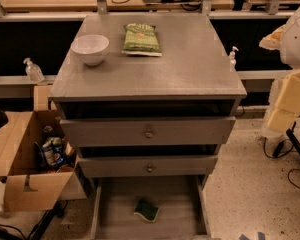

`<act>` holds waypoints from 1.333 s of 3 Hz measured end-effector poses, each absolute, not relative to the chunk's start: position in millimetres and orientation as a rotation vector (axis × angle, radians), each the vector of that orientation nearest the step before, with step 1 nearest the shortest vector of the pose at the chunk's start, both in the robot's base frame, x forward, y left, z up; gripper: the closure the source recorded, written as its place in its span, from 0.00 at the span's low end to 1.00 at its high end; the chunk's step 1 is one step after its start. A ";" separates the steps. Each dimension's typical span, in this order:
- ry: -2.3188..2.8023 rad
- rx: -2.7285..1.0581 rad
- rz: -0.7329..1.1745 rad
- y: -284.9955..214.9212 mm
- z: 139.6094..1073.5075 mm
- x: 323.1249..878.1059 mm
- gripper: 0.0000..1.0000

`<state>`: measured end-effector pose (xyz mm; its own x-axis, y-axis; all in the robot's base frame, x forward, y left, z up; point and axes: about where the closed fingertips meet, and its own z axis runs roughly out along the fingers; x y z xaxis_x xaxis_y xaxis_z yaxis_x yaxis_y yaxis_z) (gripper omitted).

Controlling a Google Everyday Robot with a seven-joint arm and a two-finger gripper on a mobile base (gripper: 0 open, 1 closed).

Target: Pick sponge from bottom drawer and place on counter

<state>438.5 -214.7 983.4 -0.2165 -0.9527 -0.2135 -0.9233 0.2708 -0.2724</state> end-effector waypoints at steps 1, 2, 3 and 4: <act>2.212 -1.711 -0.122 -214.7 983.4 438.5 0.00; 2.153 -1.641 -0.100 -218.2 962.5 435.8 0.00; 2.081 -1.595 -0.034 -224.1 918.1 410.5 0.00; 2.039 -1.494 0.057 -226.7 863.4 400.7 0.00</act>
Offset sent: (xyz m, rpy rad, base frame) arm 0.0011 -0.0167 -0.0561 0.1629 -0.1269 -0.0342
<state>400.7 -226.7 863.4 -0.1833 -0.8533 -0.4882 -0.8794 0.3643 -0.3065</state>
